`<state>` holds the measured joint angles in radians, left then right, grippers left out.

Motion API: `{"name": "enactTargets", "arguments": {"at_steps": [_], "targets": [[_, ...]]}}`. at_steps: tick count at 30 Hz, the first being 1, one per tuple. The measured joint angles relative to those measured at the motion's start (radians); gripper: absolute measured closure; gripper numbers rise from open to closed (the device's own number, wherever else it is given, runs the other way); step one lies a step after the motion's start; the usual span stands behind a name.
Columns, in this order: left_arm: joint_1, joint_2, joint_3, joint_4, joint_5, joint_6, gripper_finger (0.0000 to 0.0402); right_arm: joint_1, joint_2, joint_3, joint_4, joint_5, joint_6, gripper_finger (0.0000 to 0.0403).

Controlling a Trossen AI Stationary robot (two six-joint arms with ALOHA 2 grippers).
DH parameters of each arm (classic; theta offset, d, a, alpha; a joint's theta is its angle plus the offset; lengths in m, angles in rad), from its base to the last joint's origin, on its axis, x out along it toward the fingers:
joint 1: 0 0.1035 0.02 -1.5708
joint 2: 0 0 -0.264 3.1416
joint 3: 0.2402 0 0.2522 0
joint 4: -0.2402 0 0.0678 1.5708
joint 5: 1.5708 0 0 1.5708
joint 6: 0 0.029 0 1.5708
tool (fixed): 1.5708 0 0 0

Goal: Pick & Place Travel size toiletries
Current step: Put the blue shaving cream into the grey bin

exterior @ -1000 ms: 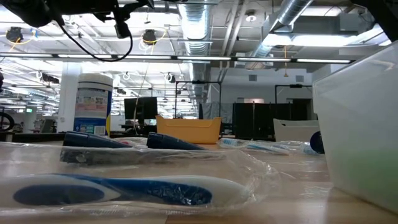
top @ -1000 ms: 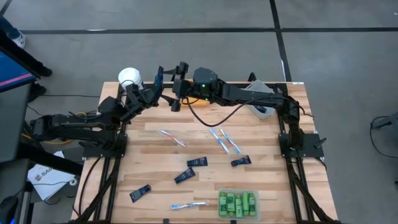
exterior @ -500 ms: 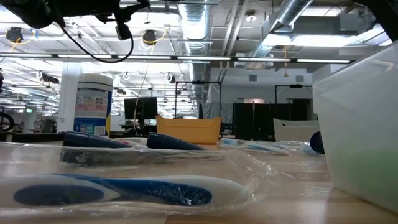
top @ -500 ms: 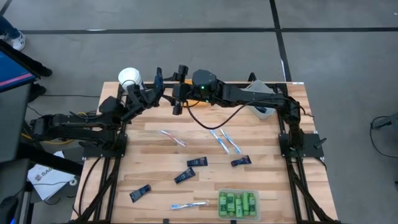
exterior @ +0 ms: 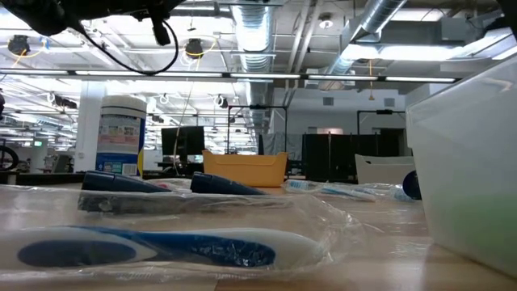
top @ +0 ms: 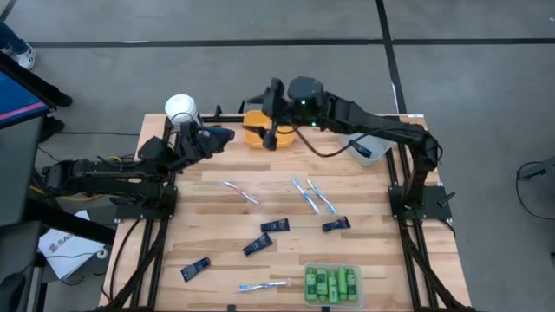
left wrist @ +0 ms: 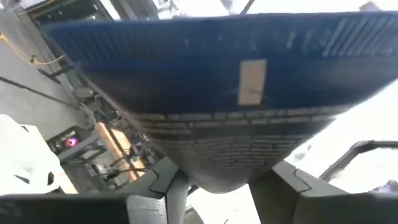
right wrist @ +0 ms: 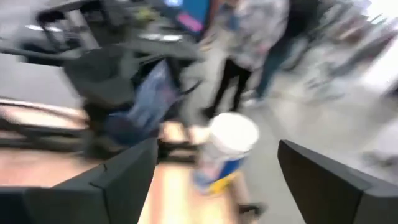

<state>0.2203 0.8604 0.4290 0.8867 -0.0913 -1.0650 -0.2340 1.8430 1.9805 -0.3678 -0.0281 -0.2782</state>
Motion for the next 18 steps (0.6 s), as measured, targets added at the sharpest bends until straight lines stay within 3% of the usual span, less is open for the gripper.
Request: {"name": "enactTargets", "arguments": {"at_steps": [4, 7, 13, 18], "targets": [[0.000, 0.000, 0.000, -0.010, 0.050, 0.088, 0.0263, -0.043, -0.011, 0.000, -0.091, -0.197, 0.101, 0.0077], [0.001, 0.000, 0.001, -0.080, 0.112, 0.118, 0.0263, -0.053, -0.005, -0.001, -0.127, -0.273, 0.128, 0.0077], [0.001, 0.008, 0.001, -0.186, 0.190, 0.123, 0.0263, -0.028, 0.004, -0.001, -0.106, -0.300, 0.122, 0.0077], [0.002, 0.007, 0.002, -0.344, 0.196, 0.137, 0.0263, -0.002, 0.014, -0.001, -0.088, -0.286, 0.166, 0.0077]]}}
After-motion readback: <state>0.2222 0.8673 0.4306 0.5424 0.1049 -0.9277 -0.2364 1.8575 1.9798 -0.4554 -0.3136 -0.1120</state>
